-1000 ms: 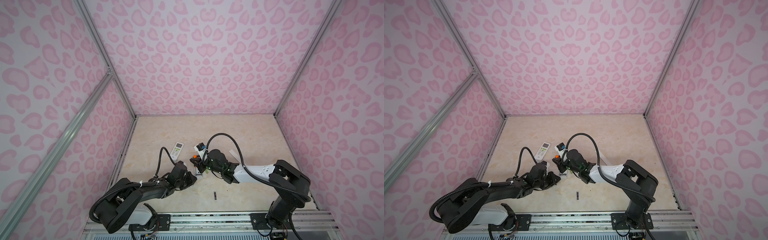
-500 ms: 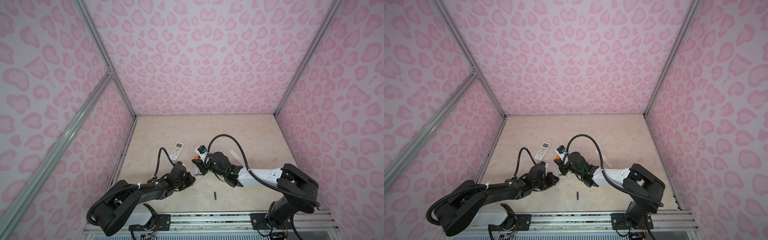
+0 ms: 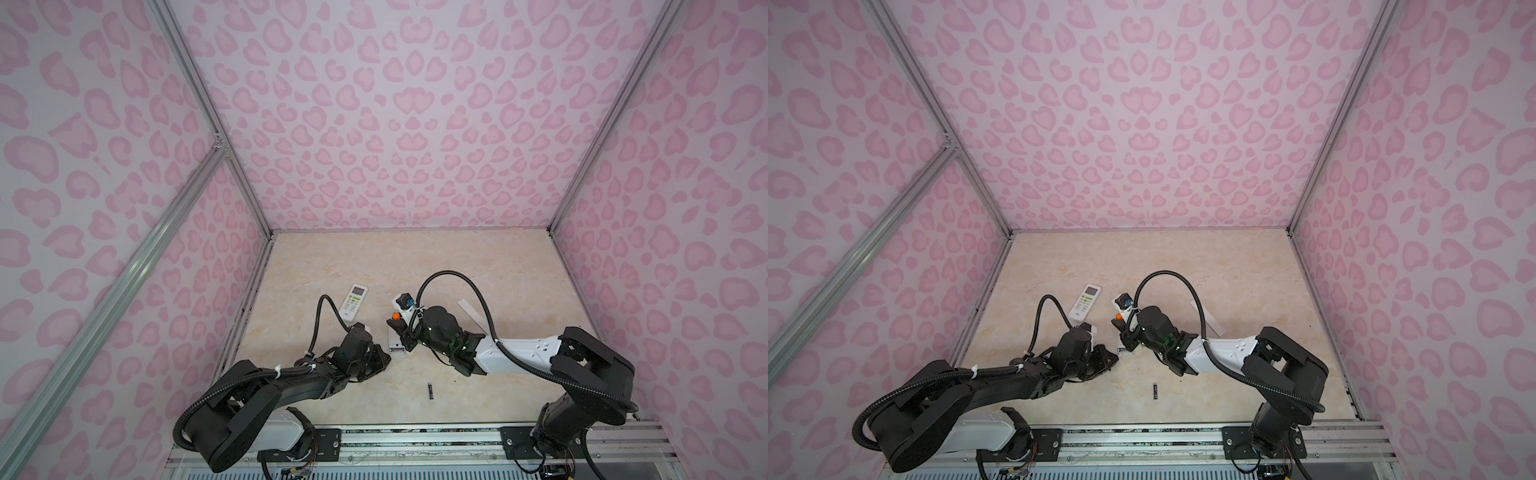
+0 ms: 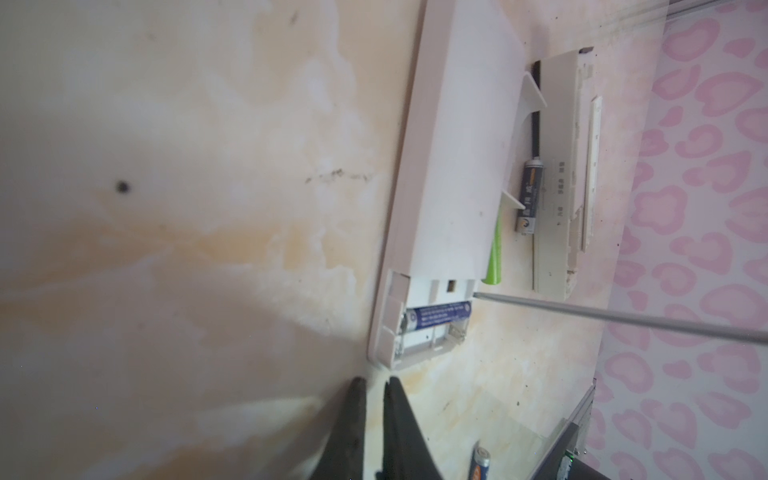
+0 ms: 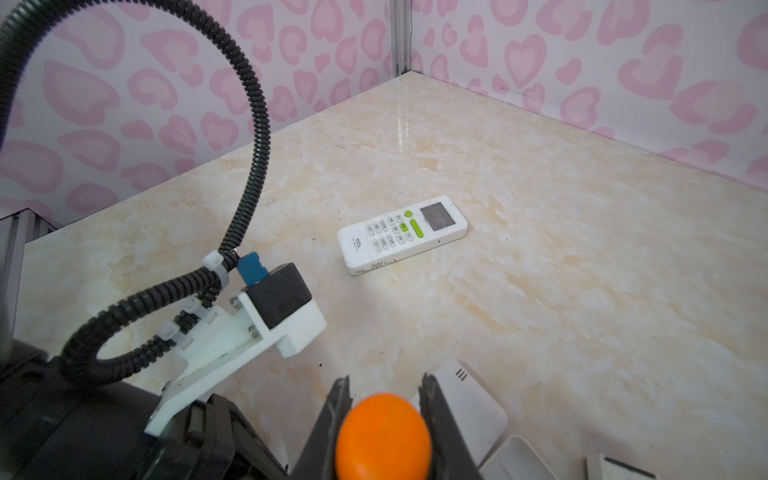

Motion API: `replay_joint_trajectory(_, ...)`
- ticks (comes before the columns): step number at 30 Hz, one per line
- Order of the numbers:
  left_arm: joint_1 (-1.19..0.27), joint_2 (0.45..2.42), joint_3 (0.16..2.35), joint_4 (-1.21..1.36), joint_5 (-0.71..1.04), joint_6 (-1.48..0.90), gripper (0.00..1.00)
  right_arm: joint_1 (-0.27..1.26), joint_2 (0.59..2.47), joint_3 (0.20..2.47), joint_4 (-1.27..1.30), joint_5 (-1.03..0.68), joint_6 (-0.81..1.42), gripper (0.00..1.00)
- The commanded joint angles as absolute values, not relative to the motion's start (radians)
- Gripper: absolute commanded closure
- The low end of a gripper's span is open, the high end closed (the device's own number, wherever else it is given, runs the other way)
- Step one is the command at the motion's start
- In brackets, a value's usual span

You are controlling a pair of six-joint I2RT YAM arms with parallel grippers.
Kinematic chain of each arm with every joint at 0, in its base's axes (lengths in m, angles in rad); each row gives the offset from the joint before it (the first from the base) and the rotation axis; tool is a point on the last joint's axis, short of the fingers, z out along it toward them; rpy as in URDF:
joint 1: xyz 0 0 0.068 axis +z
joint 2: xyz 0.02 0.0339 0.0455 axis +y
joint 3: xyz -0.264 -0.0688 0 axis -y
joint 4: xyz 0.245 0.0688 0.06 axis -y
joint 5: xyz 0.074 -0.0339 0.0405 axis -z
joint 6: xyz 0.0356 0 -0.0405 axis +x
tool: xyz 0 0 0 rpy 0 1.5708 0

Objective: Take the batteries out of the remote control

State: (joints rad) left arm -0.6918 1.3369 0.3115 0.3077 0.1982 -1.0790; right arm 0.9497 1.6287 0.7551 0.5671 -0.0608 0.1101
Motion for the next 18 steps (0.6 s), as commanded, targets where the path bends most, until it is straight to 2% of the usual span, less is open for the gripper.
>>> replay_joint_trajectory(1,-0.69,1.336,0.318,0.276,0.187,-1.068,0.85,0.952,1.63,0.74,0.582,-0.045,0.119,1.0)
replay_joint_trajectory(18,-0.688,1.358,0.338,0.276,0.202,-1.064,0.85,0.983,1.617,0.696,0.624,0.005,0.126,1.0)
